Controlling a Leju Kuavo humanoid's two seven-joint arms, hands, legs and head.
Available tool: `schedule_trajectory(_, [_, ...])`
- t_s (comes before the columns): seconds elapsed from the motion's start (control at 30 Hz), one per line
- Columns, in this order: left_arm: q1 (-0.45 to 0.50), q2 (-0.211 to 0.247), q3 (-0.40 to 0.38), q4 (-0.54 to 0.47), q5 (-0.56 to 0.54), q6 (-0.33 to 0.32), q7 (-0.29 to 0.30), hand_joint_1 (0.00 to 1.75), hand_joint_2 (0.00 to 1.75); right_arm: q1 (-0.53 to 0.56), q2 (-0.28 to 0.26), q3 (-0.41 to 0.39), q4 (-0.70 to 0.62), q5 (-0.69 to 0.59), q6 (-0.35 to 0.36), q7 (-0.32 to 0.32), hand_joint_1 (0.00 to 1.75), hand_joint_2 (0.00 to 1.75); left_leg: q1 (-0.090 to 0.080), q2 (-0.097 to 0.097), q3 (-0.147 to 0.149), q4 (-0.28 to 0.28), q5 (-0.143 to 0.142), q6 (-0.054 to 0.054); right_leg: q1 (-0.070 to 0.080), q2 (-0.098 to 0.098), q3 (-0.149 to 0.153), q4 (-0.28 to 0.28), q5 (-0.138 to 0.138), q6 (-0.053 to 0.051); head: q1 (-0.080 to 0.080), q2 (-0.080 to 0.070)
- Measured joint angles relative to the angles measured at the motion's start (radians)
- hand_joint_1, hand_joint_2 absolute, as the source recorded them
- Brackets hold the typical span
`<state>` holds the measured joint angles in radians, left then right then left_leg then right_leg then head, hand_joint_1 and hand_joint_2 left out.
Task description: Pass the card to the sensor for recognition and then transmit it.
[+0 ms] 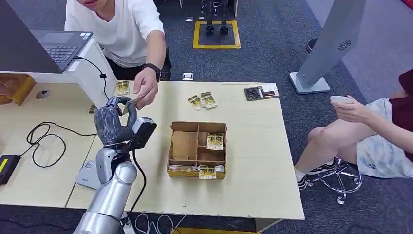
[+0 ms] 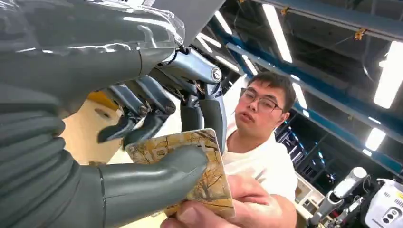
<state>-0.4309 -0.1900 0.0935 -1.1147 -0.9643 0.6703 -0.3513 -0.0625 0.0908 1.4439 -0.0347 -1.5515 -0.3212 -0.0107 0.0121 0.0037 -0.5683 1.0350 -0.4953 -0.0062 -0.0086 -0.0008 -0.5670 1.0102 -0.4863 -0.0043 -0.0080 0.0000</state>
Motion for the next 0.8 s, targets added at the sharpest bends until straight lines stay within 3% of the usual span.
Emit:
schedule_trajectory(0.43, [0.013, 0.0, 0.002, -0.002, 0.128, 0.0, -0.05, 0.0, 1.75, 0.0, 0.0, 0.0, 0.0, -0.003, -0.003, -0.009, 0.0, 1.75, 0.0, 0.0, 0.0, 0.0, 0.0, 0.0, 0.0, 0.0, 0.0, 0.0, 0.0, 0.0, 0.0, 0.0])
schedule_trajectory(0.8, [0.1, 0.004, 0.002, -0.099, 0.217, 0.0, -0.109, 0.0, 1.75, 0.001, 0.0, 0.0, 0.001, -0.003, -0.005, -0.011, 0.0, 1.75, 0.0, 0.0, 0.0, 0.0, 0.0, 0.0, 0.0, 0.0, 0.0, 0.0, 0.0, 0.0, 0.0, 0.0])
